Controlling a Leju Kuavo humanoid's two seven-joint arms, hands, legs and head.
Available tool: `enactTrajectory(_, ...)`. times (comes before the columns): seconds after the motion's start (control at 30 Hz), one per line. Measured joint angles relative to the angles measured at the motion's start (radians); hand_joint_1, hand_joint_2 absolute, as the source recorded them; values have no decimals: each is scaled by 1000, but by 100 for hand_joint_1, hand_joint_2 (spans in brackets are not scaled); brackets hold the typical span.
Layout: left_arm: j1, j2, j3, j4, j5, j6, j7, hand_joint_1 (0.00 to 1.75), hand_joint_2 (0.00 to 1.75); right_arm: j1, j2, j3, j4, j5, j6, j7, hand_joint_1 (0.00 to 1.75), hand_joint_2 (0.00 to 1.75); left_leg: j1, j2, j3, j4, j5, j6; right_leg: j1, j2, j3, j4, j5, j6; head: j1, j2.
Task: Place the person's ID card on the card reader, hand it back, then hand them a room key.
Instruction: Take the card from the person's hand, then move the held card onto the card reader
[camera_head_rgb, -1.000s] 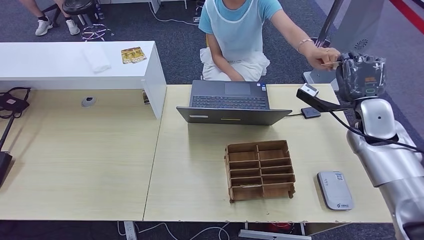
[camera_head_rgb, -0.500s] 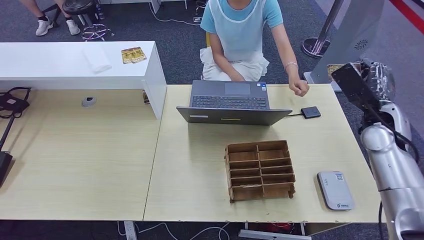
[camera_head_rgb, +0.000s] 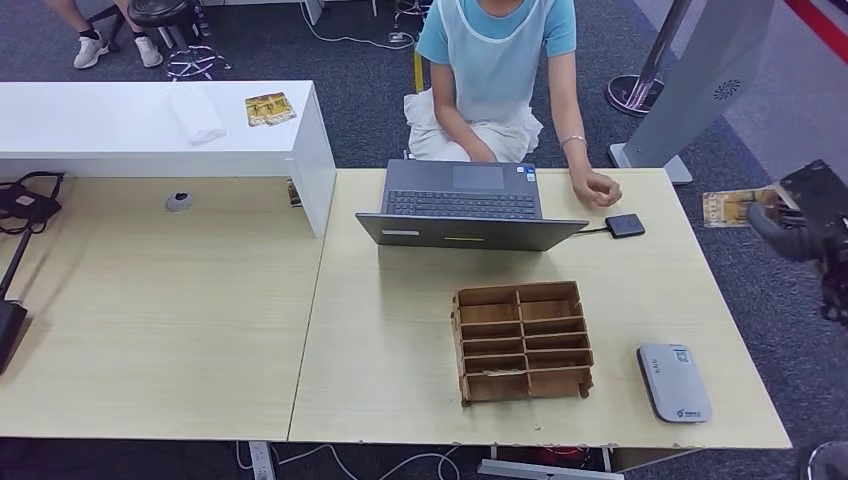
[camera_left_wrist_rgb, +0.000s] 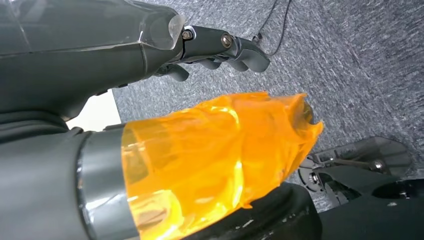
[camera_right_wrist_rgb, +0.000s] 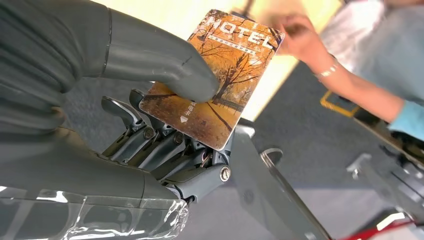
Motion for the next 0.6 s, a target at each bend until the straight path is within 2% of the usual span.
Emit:
enactTrajectory(0.17, 3, 5, 0, 0, 10, -2, -9, 0, 0, 176, -85, -62, -57, -137, 76, -43, 175, 175, 0, 0, 0, 0, -1, 1, 0, 0, 0, 0, -1, 0, 0, 0)
enactTrajectory(0.27, 4, 7, 0, 0, 11, -3, -13, 0, 0, 287, -116, -104, -105, -207, 120, -66, 175, 175, 0, 0, 0, 0, -1, 1, 0, 0, 0, 0, -1, 0, 0, 0)
enactTrajectory(0.43, 4, 8, 0, 0, 10, -6, -14, 0, 0, 425, -129, -143, -176, -240, 153, -96, 175, 175, 0, 2, 0, -1, -1, 1, 1, 1, 0, 0, -1, 0, 0, 0)
enactTrajectory(0.6, 3, 8, -1, 0, 6, -6, -14, 0, 0, 498, -116, -131, -218, -206, 160, -110, 175, 175, 0, 2, 0, -1, -1, 0, 0, 2, 0, 0, -1, 0, 0, 0)
